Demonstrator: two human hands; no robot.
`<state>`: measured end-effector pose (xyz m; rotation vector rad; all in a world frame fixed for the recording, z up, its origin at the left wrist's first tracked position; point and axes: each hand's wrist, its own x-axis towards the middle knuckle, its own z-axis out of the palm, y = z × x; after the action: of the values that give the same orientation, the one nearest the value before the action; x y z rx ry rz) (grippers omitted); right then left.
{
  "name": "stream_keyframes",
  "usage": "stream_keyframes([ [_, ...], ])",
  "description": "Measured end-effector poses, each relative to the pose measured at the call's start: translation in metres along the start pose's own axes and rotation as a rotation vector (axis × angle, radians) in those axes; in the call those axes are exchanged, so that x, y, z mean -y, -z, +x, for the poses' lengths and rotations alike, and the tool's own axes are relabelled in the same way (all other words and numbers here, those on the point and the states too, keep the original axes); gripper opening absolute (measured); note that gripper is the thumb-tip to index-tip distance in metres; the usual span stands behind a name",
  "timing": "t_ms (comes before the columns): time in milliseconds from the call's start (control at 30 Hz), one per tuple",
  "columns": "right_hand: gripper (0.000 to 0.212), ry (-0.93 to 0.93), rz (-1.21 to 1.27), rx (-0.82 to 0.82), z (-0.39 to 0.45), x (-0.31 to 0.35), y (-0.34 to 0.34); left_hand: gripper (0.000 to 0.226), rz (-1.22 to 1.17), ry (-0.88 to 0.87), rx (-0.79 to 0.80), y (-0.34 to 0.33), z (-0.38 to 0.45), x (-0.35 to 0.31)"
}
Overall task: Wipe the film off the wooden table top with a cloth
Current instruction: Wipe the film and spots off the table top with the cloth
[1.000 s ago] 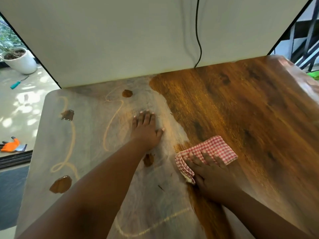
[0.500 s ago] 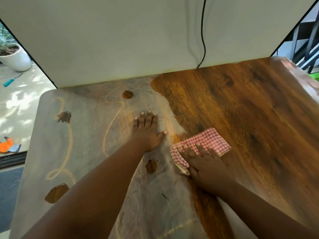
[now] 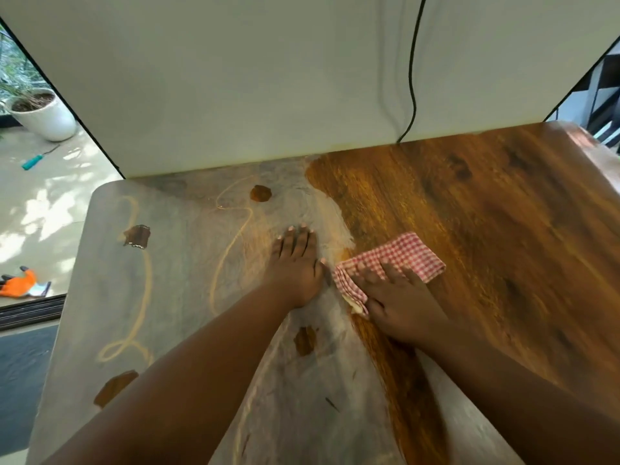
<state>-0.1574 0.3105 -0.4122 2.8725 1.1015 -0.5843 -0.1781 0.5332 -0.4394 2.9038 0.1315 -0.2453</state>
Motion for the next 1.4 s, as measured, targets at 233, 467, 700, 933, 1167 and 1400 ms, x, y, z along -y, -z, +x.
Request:
stream_keyframes([
  [233, 0.052, -0.090, 0.009, 0.001, 0.039, -0.011, 0.027, 0.065, 0.027, -0.068, -0.065, 0.007, 0.013, 0.026],
  [467, 0.053, -0.059, -0.007, -0.010, 0.075, 0.012, 0.032, 0.062, 0.014, -0.069, -0.122, 0.003, 0.013, 0.028],
  [700, 0.052, -0.037, -0.058, -0.017, 0.054, -0.035, 0.029, 0.063, 0.007, -0.081, -0.166, 0.000, 0.016, 0.030],
  [933, 0.053, -0.137, 0.035, -0.080, 0.120, 0.014, 0.043, 0.062, -0.021, -0.081, -0.191, 0.000, 0.018, 0.030],
  [1167, 0.058, 0.038, -0.030, -0.077, 0.089, -0.019, 0.032, 0.064, -0.033, -0.034, -0.211, -0.001, 0.014, 0.028],
  [1400, 0.052, -0.123, 0.074, -0.120, 0.186, 0.021, 0.062, 0.066, -0.032, -0.043, -0.216, -0.002, 0.018, 0.029],
])
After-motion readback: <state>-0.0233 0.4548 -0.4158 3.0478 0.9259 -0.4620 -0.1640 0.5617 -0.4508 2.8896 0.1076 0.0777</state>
